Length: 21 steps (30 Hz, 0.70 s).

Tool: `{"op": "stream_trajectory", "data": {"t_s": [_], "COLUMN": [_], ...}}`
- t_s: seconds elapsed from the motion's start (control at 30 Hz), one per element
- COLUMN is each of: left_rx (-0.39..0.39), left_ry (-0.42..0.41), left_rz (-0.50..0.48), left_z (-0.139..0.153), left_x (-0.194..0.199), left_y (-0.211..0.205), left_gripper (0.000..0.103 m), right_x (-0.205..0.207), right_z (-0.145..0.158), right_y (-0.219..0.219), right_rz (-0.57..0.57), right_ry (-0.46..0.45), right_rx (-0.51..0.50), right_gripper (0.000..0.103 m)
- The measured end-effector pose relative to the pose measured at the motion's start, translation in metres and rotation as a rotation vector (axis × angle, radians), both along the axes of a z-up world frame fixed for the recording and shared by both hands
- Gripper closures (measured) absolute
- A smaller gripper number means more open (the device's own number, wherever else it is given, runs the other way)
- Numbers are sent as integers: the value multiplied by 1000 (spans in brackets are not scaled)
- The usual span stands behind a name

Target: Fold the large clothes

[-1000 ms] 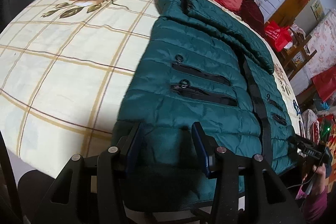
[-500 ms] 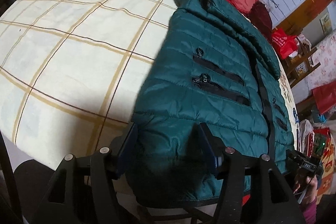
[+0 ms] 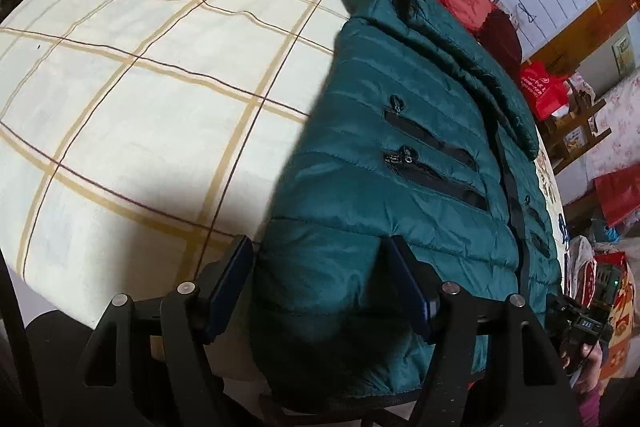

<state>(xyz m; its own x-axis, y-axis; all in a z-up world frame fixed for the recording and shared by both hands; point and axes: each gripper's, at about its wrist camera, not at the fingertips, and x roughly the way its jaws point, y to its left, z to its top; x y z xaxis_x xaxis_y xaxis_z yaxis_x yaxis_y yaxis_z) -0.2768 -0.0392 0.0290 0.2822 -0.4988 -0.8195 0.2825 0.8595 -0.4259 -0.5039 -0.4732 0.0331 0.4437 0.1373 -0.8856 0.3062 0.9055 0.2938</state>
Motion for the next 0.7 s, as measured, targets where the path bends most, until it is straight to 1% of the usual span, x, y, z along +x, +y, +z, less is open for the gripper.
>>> {"op": "stream_trajectory", "data": {"t_s": [0.23, 0.4, 0.5, 0.53, 0.57, 0.6, 0.63, 0.67, 0.7], "left_rx": [37, 27, 62, 72, 73, 64, 59, 55, 38], "left_ry": [-30, -39, -47, -46, -44, -43, -48, -62, -73], "left_rz": [-33, 20, -13, -33, -49, -56, -53, -44, -42], "left_z": [0, -1, 0, 0, 1, 2, 4, 8, 12], "left_x": [-10, -14, -16, -17, -17, -18, -19, -19, -19], "left_y": [-12, -14, -21, -24, -26, -27, -27, -26, -24], "left_gripper": [50, 49, 49, 49, 57, 73, 79, 90, 98], "right_x": [0, -2, -5, -6, -6, -5, -4, -4, -5], "right_z": [-1, -2, -2, -2, -1, 0, 1, 3, 6], "right_y": [1, 1, 3, 3, 5, 6, 7, 6, 4], "right_rz": [12, 20, 21, 24, 33, 43, 54, 58, 57], "right_ry": [-12, -39, -81, -91, -103, -108, -113, -123, -136], "right_rx": [-6, -6, -12, -16, -27, -33, -26, -15, -9], "right_gripper": [5, 4, 4, 7, 14, 19, 35, 55, 61]}}
